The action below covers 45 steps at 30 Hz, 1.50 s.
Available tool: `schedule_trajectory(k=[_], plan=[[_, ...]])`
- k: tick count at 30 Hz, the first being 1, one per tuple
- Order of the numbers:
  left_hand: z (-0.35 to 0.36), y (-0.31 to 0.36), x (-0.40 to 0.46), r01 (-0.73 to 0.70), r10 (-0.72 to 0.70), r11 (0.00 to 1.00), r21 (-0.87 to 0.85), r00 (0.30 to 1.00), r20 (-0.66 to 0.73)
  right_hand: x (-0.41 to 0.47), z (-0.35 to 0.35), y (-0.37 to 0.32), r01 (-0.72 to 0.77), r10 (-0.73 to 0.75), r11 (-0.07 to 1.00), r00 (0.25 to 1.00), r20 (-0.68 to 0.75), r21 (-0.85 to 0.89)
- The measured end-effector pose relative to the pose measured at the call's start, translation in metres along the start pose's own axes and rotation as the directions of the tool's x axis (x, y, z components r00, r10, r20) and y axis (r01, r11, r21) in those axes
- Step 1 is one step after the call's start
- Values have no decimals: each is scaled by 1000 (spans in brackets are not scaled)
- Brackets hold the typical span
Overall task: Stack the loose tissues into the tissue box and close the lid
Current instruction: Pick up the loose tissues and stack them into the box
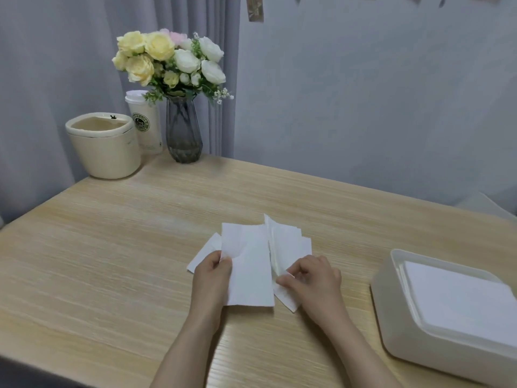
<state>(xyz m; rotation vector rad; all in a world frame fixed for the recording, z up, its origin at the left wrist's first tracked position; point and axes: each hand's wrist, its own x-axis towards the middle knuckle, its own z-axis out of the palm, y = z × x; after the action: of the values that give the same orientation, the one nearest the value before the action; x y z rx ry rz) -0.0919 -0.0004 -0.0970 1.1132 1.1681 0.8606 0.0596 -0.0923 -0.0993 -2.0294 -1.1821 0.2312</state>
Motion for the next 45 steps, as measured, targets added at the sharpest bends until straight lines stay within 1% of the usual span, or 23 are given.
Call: schedule_trajectory(k=[3, 6, 8, 12, 14, 17, 20, 22, 24, 28, 31, 32, 33, 34, 36, 37, 38, 40, 42, 43, 45], plan=[[3, -1, -2, -84, 82, 996, -25, 992, -96, -6, -8, -6, -79, 91, 985, 993, -75, 152], [6, -2, -6, -167, 163, 986, -7, 970, -179, -9, -14, -12, -96, 125, 957, 988, -89, 275], [9, -2, -8, -168, 160, 985, -32, 971, -175, -12, -16, -15, -54, 94, 951, 988, -119, 306], [17, -3, -13, -127, 119, 990, -54, 985, -123, -21, -10, -24, 28, 40, 926, 984, -173, 377], [19, -5, -14, -98, 90, 991, -87, 992, -90, -26, -2, -28, 86, -9, 938, 975, -224, 335], [18, -4, -17, -29, 26, 989, -145, 999, -23, -31, 11, -31, 255, -177, 938, 934, -309, 235], [15, -1, -20, -2, 7, 984, -179, 999, 32, -33, 24, -28, 448, -383, 884, 859, -340, 134], [14, -2, -20, -22, 34, 983, -183, 998, 59, -33, 31, -24, 540, -494, 838, 814, -306, 82], [11, -4, -19, -35, 52, 983, -183, 994, 92, -33, 35, -20, 584, -551, 810, 788, -274, 50], [6, -3, -17, 2, 43, 965, -263, 985, 168, -31, 37, -15, 642, -627, 766, 744, -231, -13], [4, -3, -18, -4, 68, 960, -281, 974, 217, -29, 35, -14, 661, -655, 749, 732, -185, -39], [4, -4, -18, -7, 70, 960, -281, 974, 214, -29, 33, -15, 649, -641, 761, 747, -175, -19], [4, -5, -17, -6, 66, 960, -280, 977, 205, -30, 31, -16, 615, -602, 788, 779, -177, 26], [3, -6, -16, -2, 60, 960, -281, 978, 198, -32, 28, -19, 554, -529, 827, 826, -193, 102], [3, -8, -15, 5, 52, 959, -282, 979, 196, -34, 21, -24, 352, -296, 884, 931, -216, 306], [3, -8, -15, 6, 52, 960, -280, 979, 196, -35, 17, -26, 237, -166, 889, 964, -208, 392], [3, -8, -15, 4, 54, 960, -279, 979, 197, -35, 14, -27, 120, -38, 882, 982, -185, 456], [3, -8, -15, 6, 55, 958, -288, 978, 203, -34, 7, -26, -95, 180, 822, 979, -98, 562], [3, -8, -15, 12, 55, 955, -296, 974, 218, -30, -1, -25, -289, 338, 682, 939, 61, 672], [3, -9, -16, 16, 56, 954, -299, 971, 232, -29, -5, -25, -370, 390, 614, 910, 139, 698], [3, -8, -17, 15, 67, 953, -301, 963, 260, -28, -10, -26, -480, 451, 534, 858, 246, 696]])
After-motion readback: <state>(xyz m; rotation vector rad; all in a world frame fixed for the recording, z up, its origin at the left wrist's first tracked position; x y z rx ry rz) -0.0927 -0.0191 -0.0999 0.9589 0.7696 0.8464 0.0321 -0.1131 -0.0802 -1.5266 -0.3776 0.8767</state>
